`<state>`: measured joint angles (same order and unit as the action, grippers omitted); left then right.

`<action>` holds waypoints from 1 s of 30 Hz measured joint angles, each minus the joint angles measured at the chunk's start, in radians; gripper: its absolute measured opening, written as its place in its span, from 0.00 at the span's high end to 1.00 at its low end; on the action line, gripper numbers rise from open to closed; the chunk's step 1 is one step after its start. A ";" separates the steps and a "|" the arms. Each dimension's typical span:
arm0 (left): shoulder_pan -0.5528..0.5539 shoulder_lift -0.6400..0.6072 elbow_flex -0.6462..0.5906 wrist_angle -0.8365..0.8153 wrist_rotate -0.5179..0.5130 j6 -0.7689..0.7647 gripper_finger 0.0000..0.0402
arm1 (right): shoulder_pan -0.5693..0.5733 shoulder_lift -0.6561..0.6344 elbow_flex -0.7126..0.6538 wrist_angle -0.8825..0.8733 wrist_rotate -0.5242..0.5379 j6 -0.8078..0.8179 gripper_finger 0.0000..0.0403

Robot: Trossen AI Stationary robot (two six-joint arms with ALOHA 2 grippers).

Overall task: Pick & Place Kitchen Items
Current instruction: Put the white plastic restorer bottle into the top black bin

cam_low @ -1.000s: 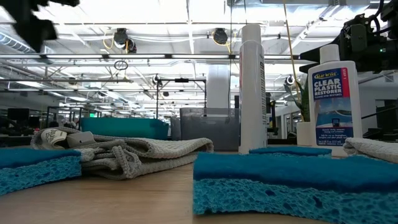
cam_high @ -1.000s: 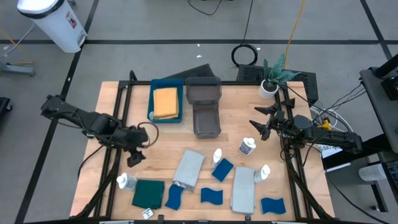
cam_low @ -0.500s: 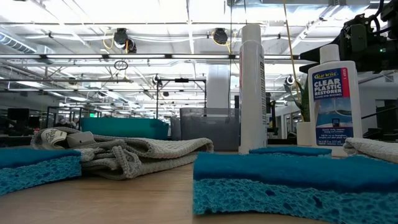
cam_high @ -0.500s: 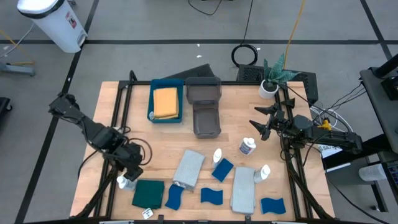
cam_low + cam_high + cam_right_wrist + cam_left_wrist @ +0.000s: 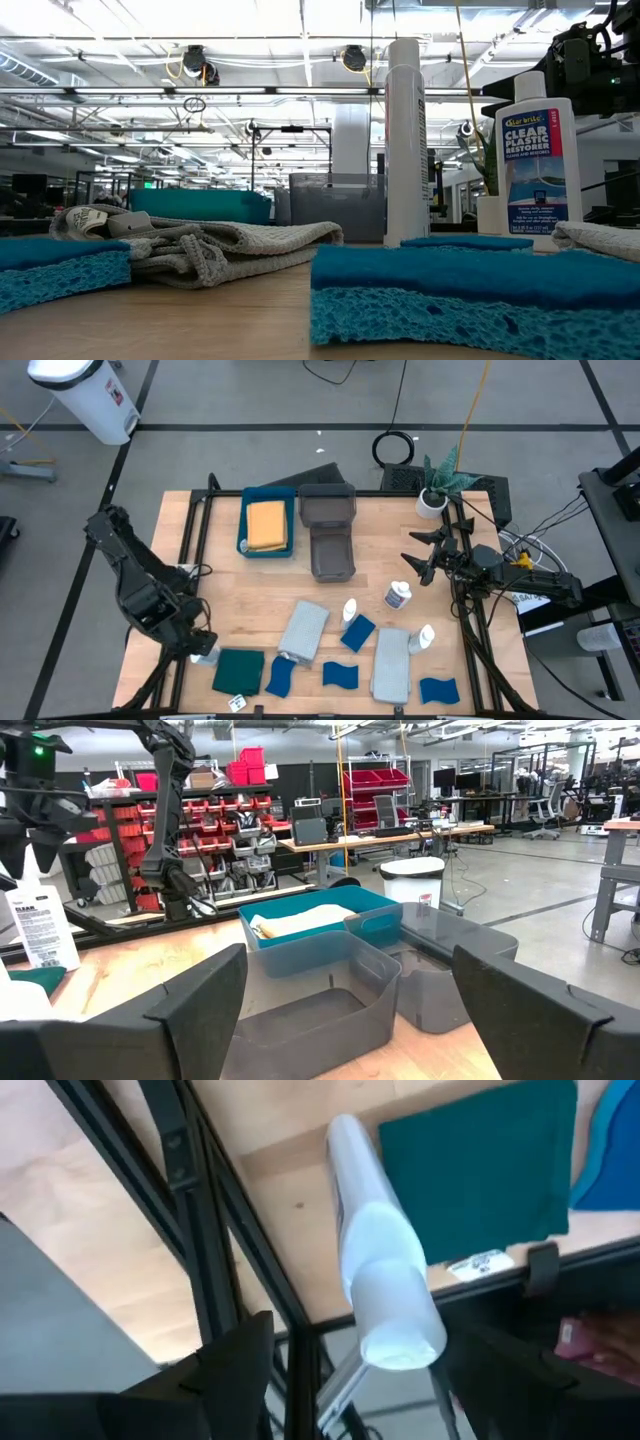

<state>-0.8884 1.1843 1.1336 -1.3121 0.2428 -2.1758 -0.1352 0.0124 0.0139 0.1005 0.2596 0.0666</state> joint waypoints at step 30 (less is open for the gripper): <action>-0.122 0.119 -0.001 0.010 -0.195 -0.119 0.60 | 0.000 0.000 0.000 0.000 0.000 0.000 0.17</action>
<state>-1.0103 1.3033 1.1328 -1.3022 0.0479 -2.2944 -0.1354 0.0123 0.0141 0.1003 0.2596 0.0666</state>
